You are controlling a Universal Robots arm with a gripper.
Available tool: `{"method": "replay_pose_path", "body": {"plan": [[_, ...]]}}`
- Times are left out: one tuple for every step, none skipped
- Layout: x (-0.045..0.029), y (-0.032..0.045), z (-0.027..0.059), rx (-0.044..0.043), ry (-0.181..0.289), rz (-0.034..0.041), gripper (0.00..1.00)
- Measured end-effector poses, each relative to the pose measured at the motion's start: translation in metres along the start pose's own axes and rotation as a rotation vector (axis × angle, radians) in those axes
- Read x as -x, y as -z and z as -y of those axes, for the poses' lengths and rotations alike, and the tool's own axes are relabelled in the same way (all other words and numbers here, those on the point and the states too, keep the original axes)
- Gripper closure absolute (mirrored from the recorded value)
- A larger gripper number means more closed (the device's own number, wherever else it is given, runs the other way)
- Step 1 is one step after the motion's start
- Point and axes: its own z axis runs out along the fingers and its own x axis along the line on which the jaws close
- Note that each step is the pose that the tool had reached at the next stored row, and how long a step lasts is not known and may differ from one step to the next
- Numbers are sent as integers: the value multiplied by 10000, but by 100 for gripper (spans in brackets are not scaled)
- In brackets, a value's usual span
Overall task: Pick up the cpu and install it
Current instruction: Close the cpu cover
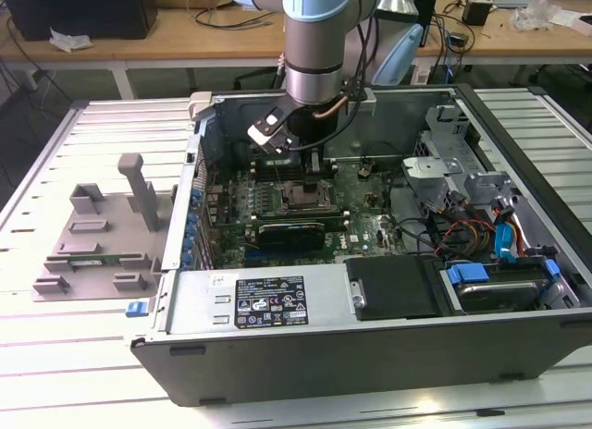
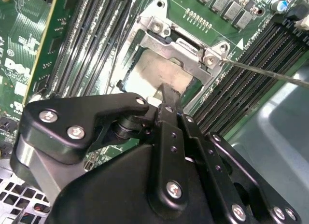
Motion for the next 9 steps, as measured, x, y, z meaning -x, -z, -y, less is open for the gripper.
{"method": "replay_pose_path", "body": {"plan": [[0,11,0,0,0,0,89],[0,21,0,0,0,-1,89],[-1,21,0,15,0,1,89],[-6,22,0,40,-1,3,89],[-13,22,0,64,-1,2,89],[-20,22,0,88,-2,1,89],[-24,22,1,103,-3,0,89],[-27,19,2,117,-3,-1,89],[-28,17,4,120,-4,-1,89]]}}
